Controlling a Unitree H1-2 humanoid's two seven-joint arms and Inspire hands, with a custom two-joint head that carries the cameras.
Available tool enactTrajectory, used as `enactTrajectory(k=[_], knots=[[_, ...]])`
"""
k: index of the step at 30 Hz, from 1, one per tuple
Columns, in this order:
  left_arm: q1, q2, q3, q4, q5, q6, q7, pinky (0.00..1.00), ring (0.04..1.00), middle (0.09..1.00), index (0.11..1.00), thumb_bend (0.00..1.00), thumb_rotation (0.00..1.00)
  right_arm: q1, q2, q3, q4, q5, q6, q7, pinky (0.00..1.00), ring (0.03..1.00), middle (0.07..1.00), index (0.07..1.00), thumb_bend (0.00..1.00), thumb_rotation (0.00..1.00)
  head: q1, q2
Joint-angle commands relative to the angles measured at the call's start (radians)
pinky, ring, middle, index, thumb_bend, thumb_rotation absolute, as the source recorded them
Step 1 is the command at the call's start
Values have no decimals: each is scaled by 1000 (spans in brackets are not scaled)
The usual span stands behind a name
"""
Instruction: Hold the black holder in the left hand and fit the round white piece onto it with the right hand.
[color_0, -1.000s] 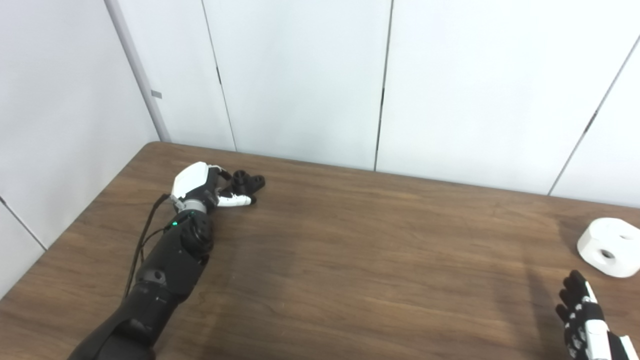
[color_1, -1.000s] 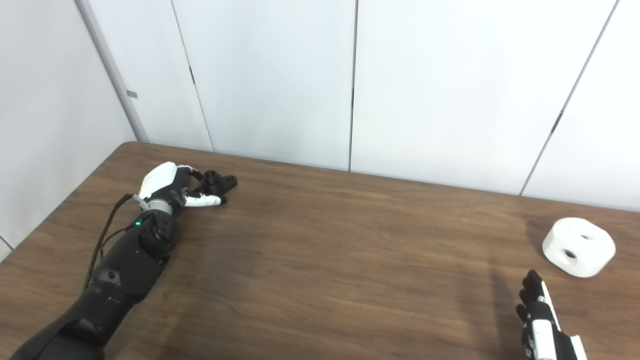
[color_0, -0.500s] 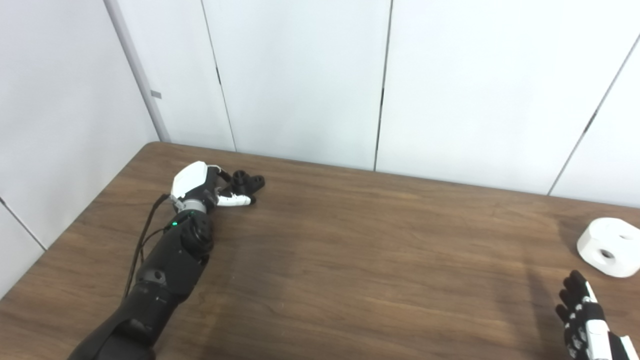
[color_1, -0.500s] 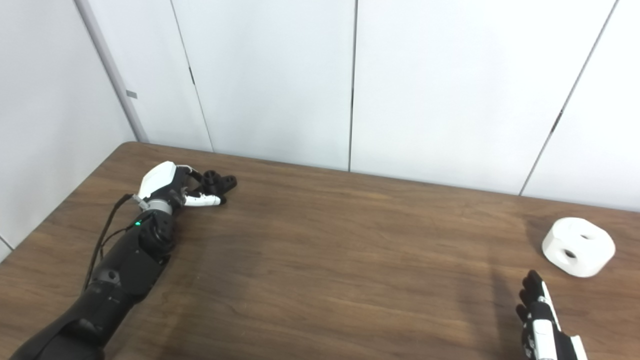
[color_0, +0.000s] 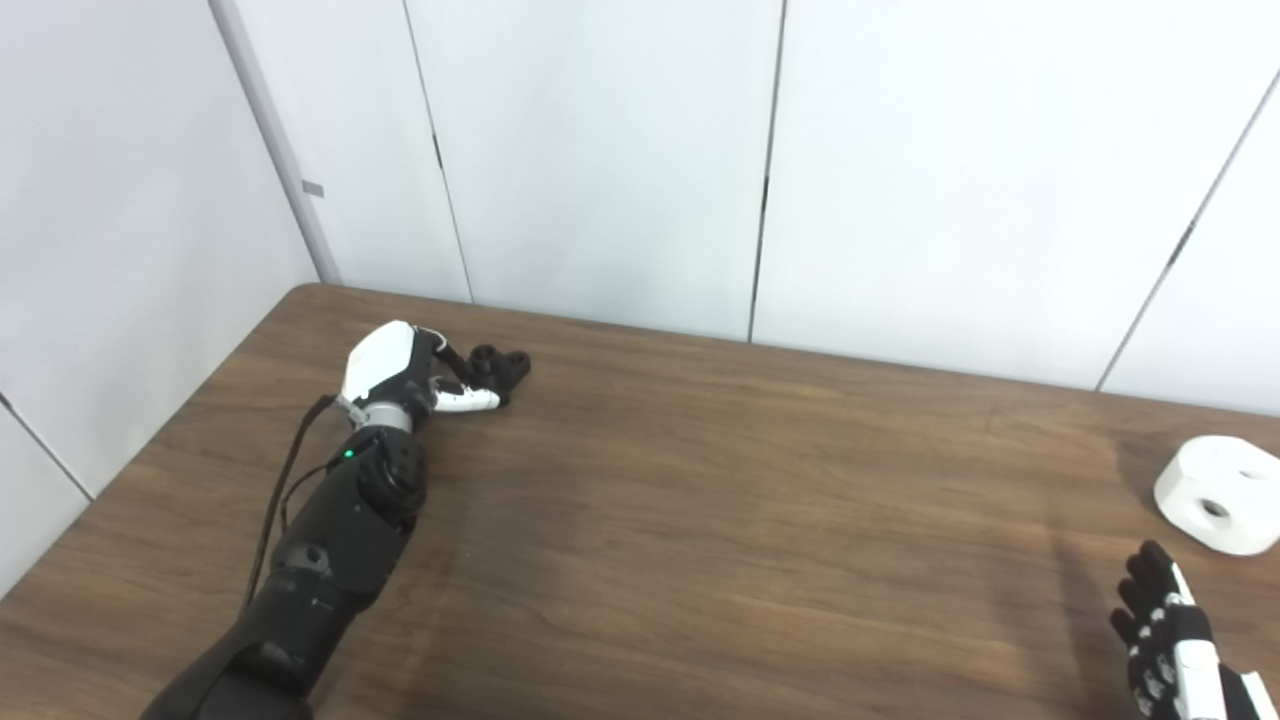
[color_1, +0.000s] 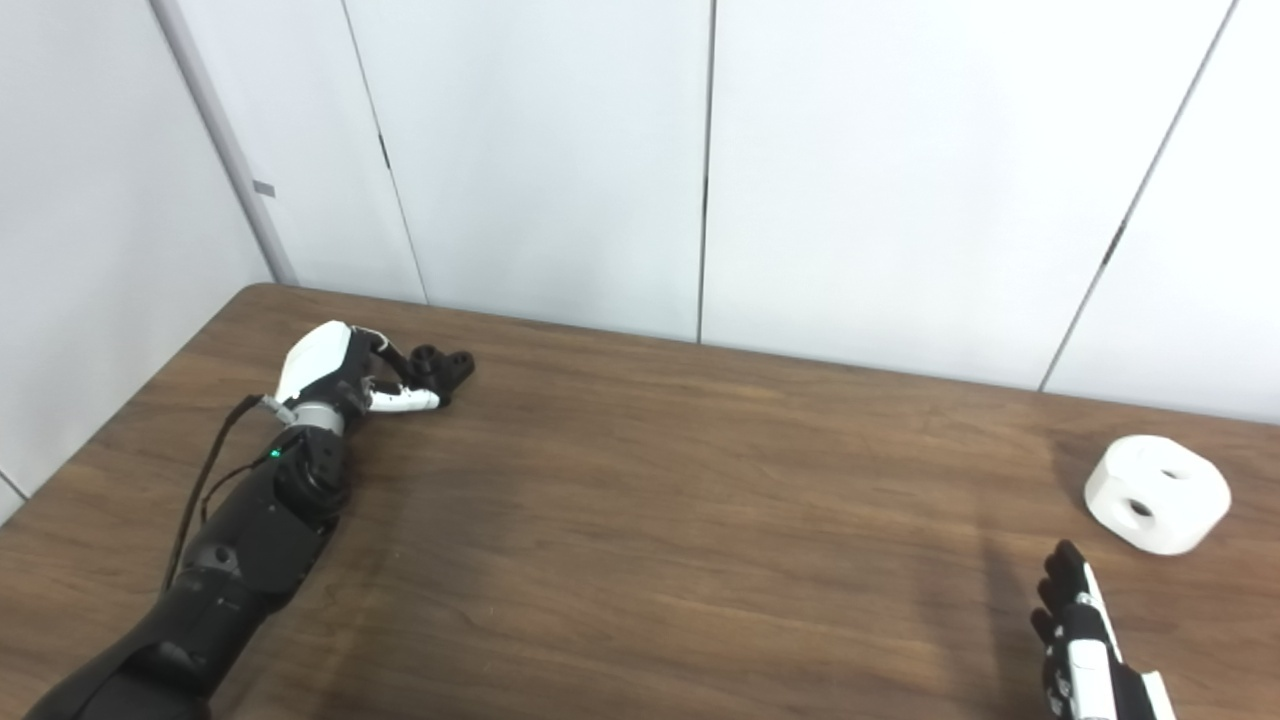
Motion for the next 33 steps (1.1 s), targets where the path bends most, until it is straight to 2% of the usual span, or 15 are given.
enactTrajectory(k=[1,11,15,20,24,33], knots=[[-32,20,-6,-11,8,5,-2,998,881,787,485,521,46,-1,-2,-9,-43,9,-13,-3,1000,1000,1000,1000,479,1000,-1,0],[-16,12,-7,-13,-4,-18,-1,973,890,778,485,520,46,-10,3,-3,-33,3,-23,-4,1000,1000,1000,1000,507,1000,-20,-6],[13,4,-5,-61,-15,-24,-9,932,902,782,486,519,45,-12,5,0,-29,-4,-25,-7,1000,1000,1000,1000,489,1000,-25,-6],[65,2,-35,-177,8,-3,-46,964,888,774,487,519,46,-17,7,6,-24,-11,-25,-8,1000,1000,1000,1000,470,1000,-31,-5],[107,-21,-56,-226,39,-37,-9,925,875,766,486,519,44,-23,9,10,-17,-18,-34,-11,1000,1000,1000,1000,455,1000,-37,-6],[164,-37,-128,-309,117,-86,8,979,853,755,487,520,44,-27,13,14,-13,-47,-33,-23,1000,1000,1000,1000,460,1000,-64,-1]])
